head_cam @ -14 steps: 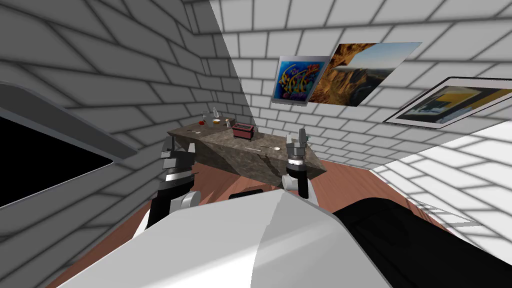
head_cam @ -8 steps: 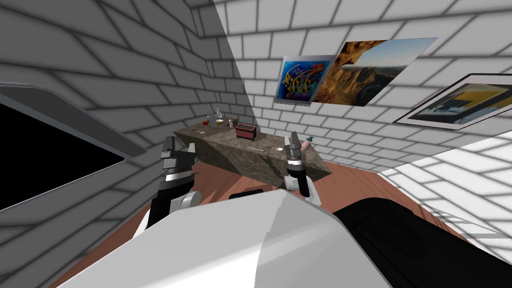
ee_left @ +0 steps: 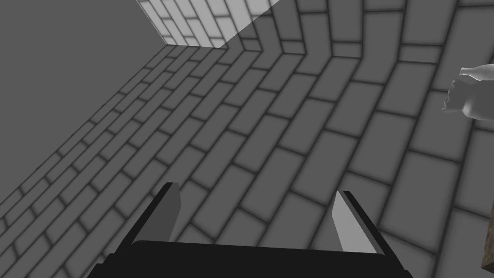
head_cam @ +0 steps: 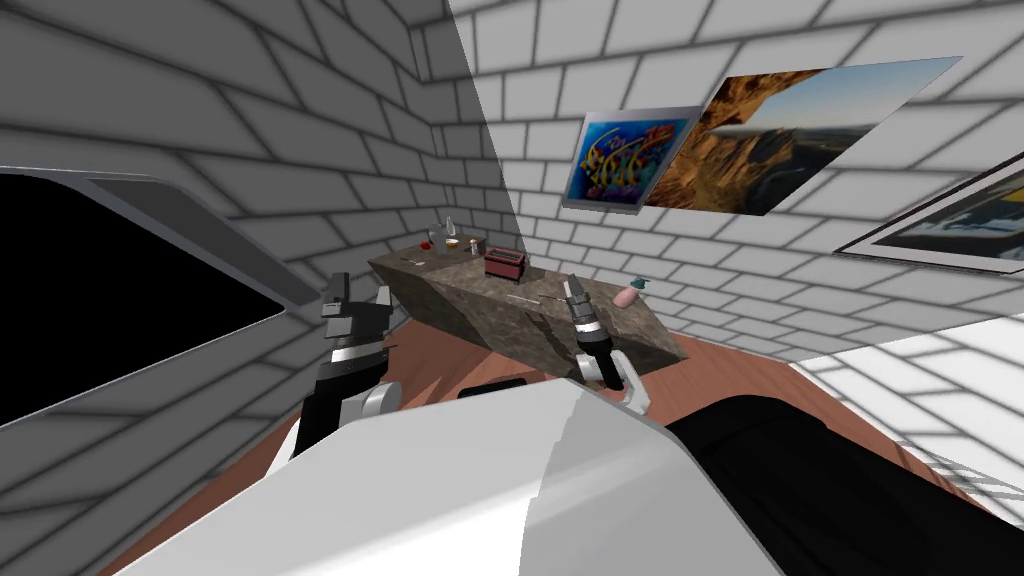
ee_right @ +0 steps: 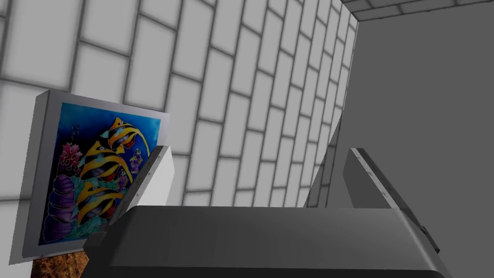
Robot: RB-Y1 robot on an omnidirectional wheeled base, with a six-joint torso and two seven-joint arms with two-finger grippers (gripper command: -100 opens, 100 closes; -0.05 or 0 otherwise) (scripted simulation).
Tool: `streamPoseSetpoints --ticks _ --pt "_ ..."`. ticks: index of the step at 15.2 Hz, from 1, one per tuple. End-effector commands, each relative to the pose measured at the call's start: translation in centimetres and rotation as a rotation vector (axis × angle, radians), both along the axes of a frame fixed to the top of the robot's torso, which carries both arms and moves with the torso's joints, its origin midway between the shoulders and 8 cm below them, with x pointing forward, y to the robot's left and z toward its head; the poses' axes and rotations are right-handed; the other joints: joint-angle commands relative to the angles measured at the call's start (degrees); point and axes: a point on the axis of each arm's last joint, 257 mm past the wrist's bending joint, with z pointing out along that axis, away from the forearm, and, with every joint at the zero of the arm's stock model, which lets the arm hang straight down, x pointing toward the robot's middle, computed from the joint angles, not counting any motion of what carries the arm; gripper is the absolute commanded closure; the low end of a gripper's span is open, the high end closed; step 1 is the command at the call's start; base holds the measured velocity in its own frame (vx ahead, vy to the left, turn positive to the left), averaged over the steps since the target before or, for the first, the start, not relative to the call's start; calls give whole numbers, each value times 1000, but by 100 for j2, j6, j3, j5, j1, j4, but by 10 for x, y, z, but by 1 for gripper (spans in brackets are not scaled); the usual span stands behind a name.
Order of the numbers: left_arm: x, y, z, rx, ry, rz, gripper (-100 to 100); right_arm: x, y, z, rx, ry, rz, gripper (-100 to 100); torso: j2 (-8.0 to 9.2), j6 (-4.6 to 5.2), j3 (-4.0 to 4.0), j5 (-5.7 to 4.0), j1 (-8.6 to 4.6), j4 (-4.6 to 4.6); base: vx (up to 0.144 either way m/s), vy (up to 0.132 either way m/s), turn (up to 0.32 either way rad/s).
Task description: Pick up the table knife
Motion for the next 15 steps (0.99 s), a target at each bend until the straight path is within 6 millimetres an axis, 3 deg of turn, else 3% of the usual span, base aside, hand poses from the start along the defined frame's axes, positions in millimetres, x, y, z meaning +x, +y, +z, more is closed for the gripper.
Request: streamPoseSetpoints --ticks 1,2,5,6,7,8,9,10,15 --pt "0 0 0 0 0 0 0 7 -4 -22 -86 48 -6 -100 0 0 0 0 0 0 36 121 151" --pt "0 0 0 0 0 0 0 7 -3 -22 -90 49 -4 -100 -3 -2 -2 1 6 -1 38 117 122" --pt "0 0 0 0 0 0 0 16 -14 -54 -220 122 -14 -100 -7 0 -4 2 8 -1 50 112 148" --pt "0 0 0 0 0 0 0 16 -13 -54 -231 123 -9 -100 -10 -1 -6 1 6 -2 49 101 130" --pt "0 0 0 0 0 0 0 19 -21 -71 -289 160 -17 -100 -9 0 -5 2 4 -2 39 119 177" --pt "0 0 0 0 0 0 0 19 -20 -71 -304 162 -11 -100 -7 -2 -4 1 8 -2 40 118 134" --pt "0 0 0 0 0 0 0 21 -29 -89 -357 198 -21 -100 -5 0 -3 3 10 -1 64 120 171" --pt "0 0 0 0 0 0 0 22 -28 -89 -379 201 -13 -100 -9 -2 -5 3 11 -2 70 105 163" --pt "0 0 0 0 0 0 0 24 -59 -139 -580 317 -12 -100 -7 -1 -4 4 11 -2 53 114 180"
